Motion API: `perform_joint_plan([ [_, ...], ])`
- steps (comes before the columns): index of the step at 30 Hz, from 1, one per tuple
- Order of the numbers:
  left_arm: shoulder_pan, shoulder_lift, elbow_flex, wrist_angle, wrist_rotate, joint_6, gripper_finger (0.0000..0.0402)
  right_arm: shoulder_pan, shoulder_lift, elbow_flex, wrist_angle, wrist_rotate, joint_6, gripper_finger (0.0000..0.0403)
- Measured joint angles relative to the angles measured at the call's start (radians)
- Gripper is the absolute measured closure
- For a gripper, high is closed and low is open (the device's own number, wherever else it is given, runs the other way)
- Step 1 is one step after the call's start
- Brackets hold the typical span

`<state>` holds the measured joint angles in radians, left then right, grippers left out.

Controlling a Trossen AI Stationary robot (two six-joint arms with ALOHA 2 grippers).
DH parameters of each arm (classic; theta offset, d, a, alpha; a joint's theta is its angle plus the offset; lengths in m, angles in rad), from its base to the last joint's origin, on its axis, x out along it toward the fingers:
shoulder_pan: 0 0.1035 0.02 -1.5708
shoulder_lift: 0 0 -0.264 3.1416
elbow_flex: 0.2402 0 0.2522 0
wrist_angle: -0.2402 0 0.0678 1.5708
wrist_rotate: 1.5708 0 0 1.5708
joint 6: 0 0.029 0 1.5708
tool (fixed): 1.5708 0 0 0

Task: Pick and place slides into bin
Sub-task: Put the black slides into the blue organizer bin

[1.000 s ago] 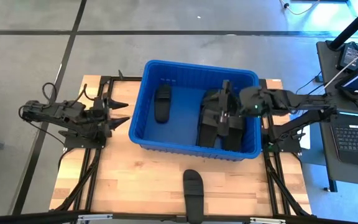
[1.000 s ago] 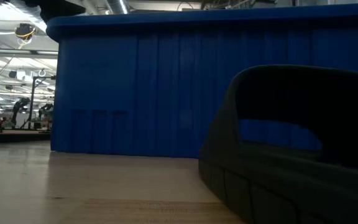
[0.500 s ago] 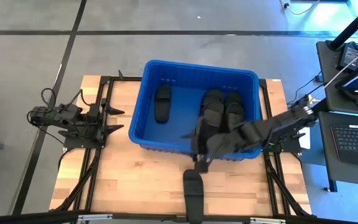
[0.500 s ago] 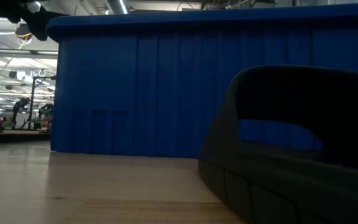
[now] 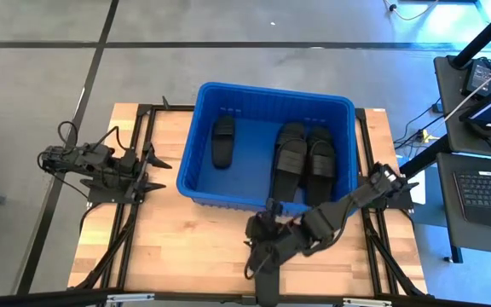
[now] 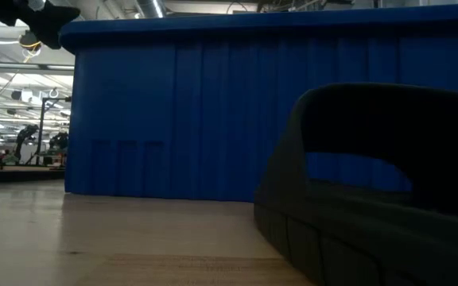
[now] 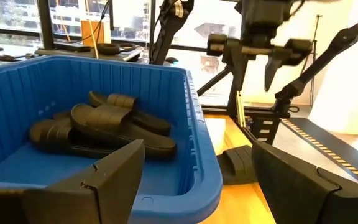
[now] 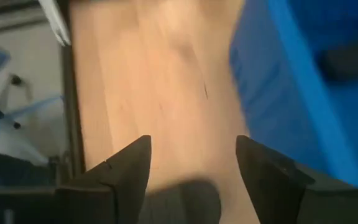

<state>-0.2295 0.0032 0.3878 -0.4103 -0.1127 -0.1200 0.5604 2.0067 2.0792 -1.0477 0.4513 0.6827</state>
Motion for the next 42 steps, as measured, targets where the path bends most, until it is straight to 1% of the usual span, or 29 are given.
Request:
perform_joint_plan([
  [2,0.0,0.0,0.0,-0.003,0.0,0.0,0.0111,0.02,0.025,0.012,-0.073,-0.015,0.108,0.0166],
  [4,0.0,0.0,0.0,-0.004,0.0,0.0,0.0111,0.039,0.046,0.009,-0.141,-0.06,0.219,0.0166],
  [6,0.0,0.0,0.0,-0.013,0.0,0.0,0.0111,0.061,0.072,0.007,-0.182,-0.104,0.282,0.0166],
  [13,0.0,0.0,0.0,-0.032,0.0,-0.001,0.0111,0.129,0.175,0.005,-0.221,-0.167,0.332,0.0166],
  [19,0.0,0.0,0.0,-0.031,0.0,-0.003,0.0111,0.14,0.252,0.005,-0.211,-0.22,0.365,0.0166],
  [25,0.0,0.0,0.0,-0.031,-0.001,-0.007,0.0111,0.14,0.305,0.005,-0.196,-0.27,0.285,0.0166],
  [30,0.0,0.0,0.0,-0.032,-0.001,-0.007,0.0111,0.138,0.324,0.005,-0.177,-0.264,0.281,0.0166],
  [32,0.0,0.0,0.0,-0.033,-0.001,-0.008,0.0111,0.135,0.324,0.004,-0.179,-0.234,0.283,0.0166],
  [36,0.0,0.0,0.0,-0.062,-0.001,-0.009,0.0111,0.124,0.324,0.004,-0.186,-0.135,0.276,0.0166],
  [38,0.0,0.0,0.0,-0.078,-0.002,-0.018,0.0111,0.119,0.326,0.004,-0.185,-0.113,0.275,0.0166],
  [42,0.0,0.0,0.0,-0.08,-0.009,-0.035,0.0111,0.107,0.337,0.003,-0.185,-0.112,0.249,0.0166],
])
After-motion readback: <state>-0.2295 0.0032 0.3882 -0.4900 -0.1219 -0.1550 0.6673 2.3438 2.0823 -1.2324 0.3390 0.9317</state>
